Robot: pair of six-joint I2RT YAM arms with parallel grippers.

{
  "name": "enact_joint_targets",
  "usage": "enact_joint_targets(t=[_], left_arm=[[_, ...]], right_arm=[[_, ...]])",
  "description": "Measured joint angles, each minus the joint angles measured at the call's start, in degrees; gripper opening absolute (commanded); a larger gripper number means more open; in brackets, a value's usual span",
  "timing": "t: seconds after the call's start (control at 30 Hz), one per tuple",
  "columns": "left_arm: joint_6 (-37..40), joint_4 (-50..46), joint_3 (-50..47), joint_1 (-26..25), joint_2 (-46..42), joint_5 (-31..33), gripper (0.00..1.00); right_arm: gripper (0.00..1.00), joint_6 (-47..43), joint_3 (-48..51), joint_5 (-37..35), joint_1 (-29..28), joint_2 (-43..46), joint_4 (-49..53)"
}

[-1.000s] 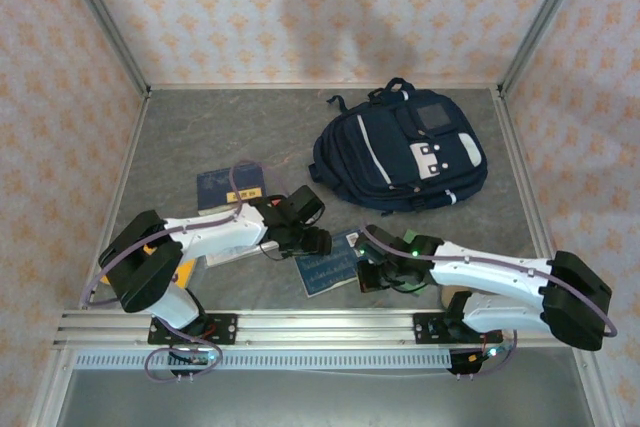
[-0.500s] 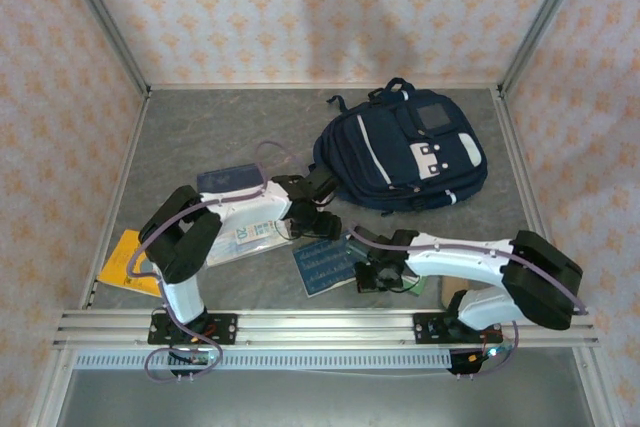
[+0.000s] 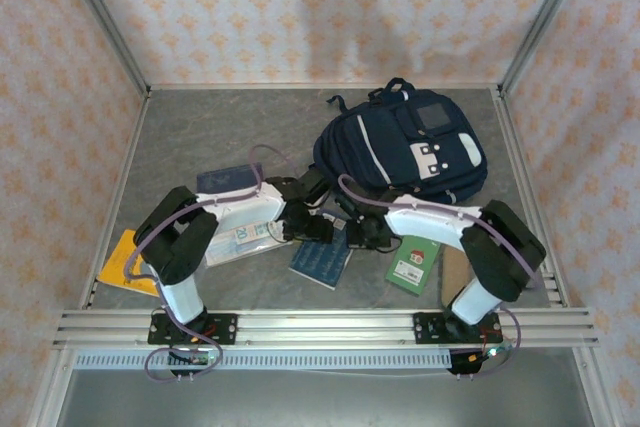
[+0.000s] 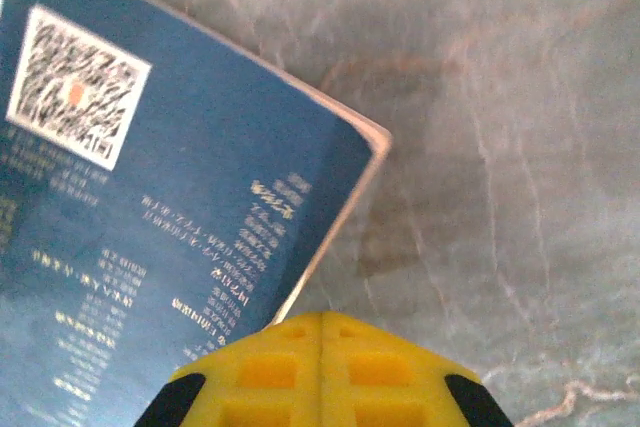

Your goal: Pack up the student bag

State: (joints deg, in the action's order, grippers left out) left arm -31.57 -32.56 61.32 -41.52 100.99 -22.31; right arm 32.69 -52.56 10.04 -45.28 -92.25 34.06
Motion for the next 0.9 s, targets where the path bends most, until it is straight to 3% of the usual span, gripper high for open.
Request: enact_joint_targets(t=[0.13,0.27,0.3,0.5,0.9], left_arm=[[-2.69,2.27,-3.3,0.0,-2.47,-2.84,0.68],[-5.73,5.99,-6.93,0.44,-4.9,-4.83,0.68],[-6.45,7.08,-7.96,0.76,-5.46,-5.4,0.68],[-10.08,12.57,-11.67,2.75,-7.54,-7.8,0.65],[-10.84,19.78,-13.2,5.2,-6.16,-11.43,0.63]], right_arm=[[0.04,-0.98,-2.21,0.24,3.69,-1.88,-0.04],[0.41,-2.03,-0.96,2.01,4.94,0.59,-0.35],[0.46,-2.12,0.33,2.69,4.94,2.54,-0.72],[0.38,-0.81,5.79,9.53,4.94,11.98,-2.1],[0.2,2.56,8.7,19.12,5.42,3.8,-9.99]])
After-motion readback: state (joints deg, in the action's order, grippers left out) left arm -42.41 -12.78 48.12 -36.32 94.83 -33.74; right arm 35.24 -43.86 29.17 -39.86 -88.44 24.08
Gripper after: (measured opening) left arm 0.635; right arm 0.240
